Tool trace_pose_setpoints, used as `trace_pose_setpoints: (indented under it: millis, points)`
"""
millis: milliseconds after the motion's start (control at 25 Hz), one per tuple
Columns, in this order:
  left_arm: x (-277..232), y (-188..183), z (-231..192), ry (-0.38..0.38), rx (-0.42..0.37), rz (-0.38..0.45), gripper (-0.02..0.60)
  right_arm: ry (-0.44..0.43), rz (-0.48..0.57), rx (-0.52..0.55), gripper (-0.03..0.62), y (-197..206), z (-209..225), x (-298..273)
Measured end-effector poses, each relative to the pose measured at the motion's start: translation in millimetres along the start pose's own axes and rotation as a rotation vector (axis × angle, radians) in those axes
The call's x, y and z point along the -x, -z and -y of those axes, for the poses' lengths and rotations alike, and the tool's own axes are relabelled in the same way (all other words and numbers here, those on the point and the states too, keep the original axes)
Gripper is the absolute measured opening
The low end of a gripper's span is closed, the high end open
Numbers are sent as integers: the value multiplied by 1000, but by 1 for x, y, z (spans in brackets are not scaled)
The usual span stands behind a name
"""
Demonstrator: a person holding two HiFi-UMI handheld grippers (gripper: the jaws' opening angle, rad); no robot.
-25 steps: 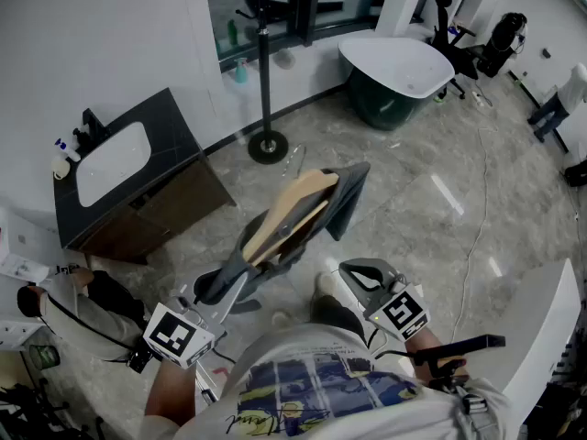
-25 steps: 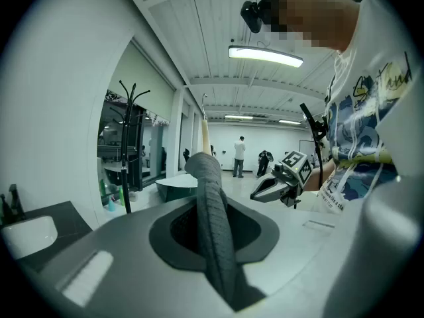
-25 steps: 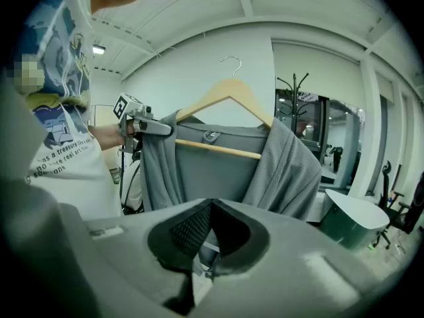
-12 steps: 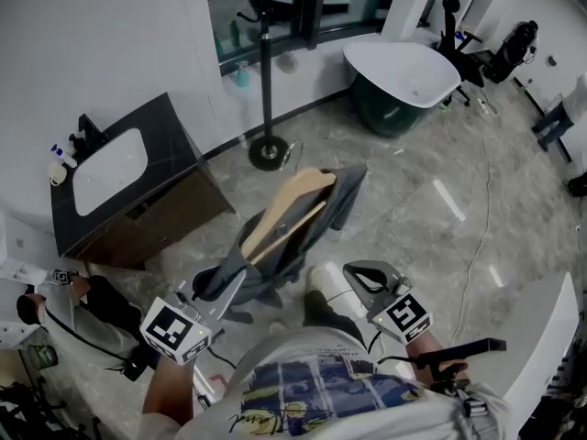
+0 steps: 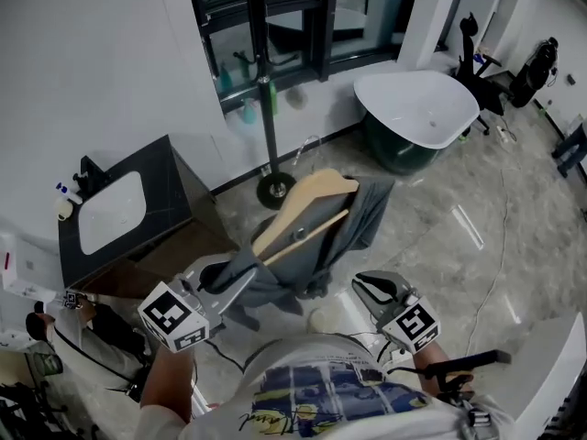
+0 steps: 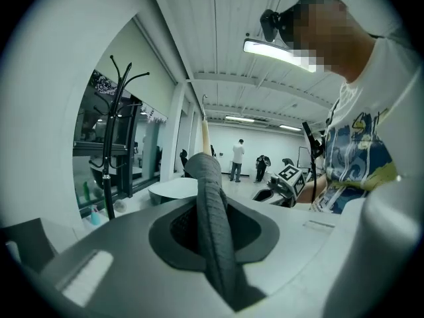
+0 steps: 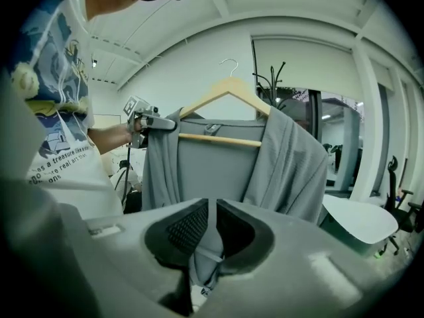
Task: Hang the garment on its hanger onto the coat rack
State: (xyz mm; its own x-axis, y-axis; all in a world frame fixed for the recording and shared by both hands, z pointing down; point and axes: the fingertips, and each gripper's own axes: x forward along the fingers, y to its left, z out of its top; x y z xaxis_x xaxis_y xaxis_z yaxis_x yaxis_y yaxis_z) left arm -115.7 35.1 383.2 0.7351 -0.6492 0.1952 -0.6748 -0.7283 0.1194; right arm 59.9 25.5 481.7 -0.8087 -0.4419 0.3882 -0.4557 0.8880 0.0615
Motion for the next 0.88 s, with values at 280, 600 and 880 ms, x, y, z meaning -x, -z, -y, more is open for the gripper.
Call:
trace_pose_setpoints:
  millis: [280,600,880]
  points:
    - [-88,-75,-85,4,-1,44,51,54,-33,-46,43,18,93,-2]
    - [-170,-132,-218,-26,-39,66,51,122,-23,-89,43,8,176,-38]
    - [-221,-155,-326,-55,-51,35,51,232,-7,-107,43,-23,240,-69]
